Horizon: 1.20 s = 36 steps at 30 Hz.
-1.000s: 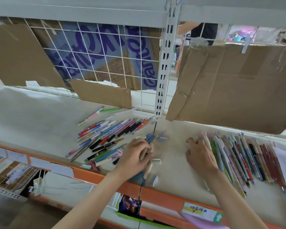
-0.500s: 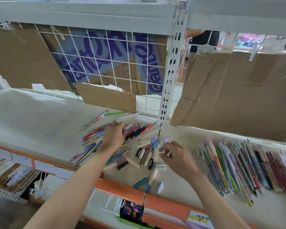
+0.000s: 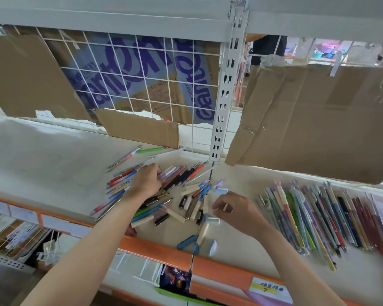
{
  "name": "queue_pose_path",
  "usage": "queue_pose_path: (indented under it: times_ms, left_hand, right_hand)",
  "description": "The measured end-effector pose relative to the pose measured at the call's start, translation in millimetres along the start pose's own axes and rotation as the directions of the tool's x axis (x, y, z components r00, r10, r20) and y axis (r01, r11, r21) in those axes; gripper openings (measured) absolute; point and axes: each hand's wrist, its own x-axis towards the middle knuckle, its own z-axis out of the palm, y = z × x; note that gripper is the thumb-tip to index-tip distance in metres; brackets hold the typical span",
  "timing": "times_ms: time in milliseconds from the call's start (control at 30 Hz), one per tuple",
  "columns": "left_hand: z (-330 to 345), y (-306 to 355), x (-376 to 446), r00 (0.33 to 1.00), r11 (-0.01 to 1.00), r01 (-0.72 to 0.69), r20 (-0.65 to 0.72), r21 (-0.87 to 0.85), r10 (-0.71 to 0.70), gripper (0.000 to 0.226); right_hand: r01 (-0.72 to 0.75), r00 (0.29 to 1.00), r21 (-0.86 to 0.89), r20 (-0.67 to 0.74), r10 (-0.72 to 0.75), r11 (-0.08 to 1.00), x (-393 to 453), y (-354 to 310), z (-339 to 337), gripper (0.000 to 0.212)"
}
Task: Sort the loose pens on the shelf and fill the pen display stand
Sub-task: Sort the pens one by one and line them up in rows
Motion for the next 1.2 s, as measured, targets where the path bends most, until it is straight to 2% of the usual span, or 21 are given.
queue_pose_path:
  times_ms: [133,233,300,367,467,600,733,867,933,1000,1067,1100,1167,1200]
  left_hand:
    - [-4,0,-1,0.999,0.999,-0.033,0.025,0.033,0.032,0.013]
    - [-5,-2,-6,0.994,0.994,-0.104,-0.022,0.012,0.105,0.031]
    - [-6,-3,-10,0.987,0.988,-0.156,-0.038,0.009,0.156,0.024]
    - [-7,-5,-12,0.986,0.986,-0.167,-0.005,0.015,0.167,0.018]
    - [-7,-6,-15,0.989,0.991,-0.133,0.061,-0.002,0.133,0.019]
    - [-5,-9,-20,0.987,0.991,-0.131,0.091,-0.004,0.131,0.016]
    - [-7,-14,-27,0.990,0.987,-0.137,0.049,0.086,0.133,0.026]
    - [-11,-13,-37,0.984,0.974,-0.163,-0.047,0.159,0.172,0.032]
    - [-14,-9,-42,0.976,0.970,-0.190,-0.077,0.152,0.203,0.033]
    - [-18,-4,-48,0.964,0.970,-0.230,-0.123,0.074,0.237,0.035]
    - [-23,4,-57,0.970,0.970,-0.224,-0.114,-0.099,0.212,0.041]
    - [-25,9,-61,0.978,0.961,-0.204,-0.068,-0.187,0.195,0.042]
    - [-26,18,-69,0.982,0.938,-0.147,0.063,-0.313,0.175,0.040]
    - [-25,22,-73,0.977,0.920,-0.099,0.140,-0.380,0.163,0.037]
  right_hand:
    - [0.012,0.998,-0.008,0.060,-0.011,1.000,-3,1,3,0.016]
    - [0.018,1.000,0.020,-0.024,-0.018,1.000,-2,4,5,0.015]
    - [0.052,0.994,0.019,-0.102,-0.049,0.998,1,5,5,0.013]
    - [0.106,0.987,-0.038,-0.116,-0.110,0.994,5,1,6,0.019]
    - [0.179,0.983,-0.158,-0.009,-0.183,0.971,11,-6,7,0.029]
    - [0.232,0.971,-0.327,0.135,-0.198,0.916,18,-13,-1,0.026]
    - [0.283,0.956,-0.425,0.204,-0.213,0.860,26,-18,-5,0.010]
    - [0.337,0.935,-0.442,0.263,-0.239,0.832,31,-13,-5,0.006]
    - [0.340,0.934,-0.363,0.239,-0.266,0.867,31,-6,-9,0.006]
    - [0.288,0.956,-0.163,0.113,-0.272,0.944,29,-2,-9,0.009]
    - [0.148,0.989,0.094,-0.029,-0.146,0.985,26,-3,-8,0.020]
    - [0.061,0.998,0.266,-0.044,-0.051,0.962,24,-5,-7,0.020]
    - [-0.034,0.999,0.604,-0.005,0.047,0.797,20,-8,-4,0.014]
    - [-0.056,0.998,0.706,0.017,0.062,0.706,17,-10,-2,0.012]
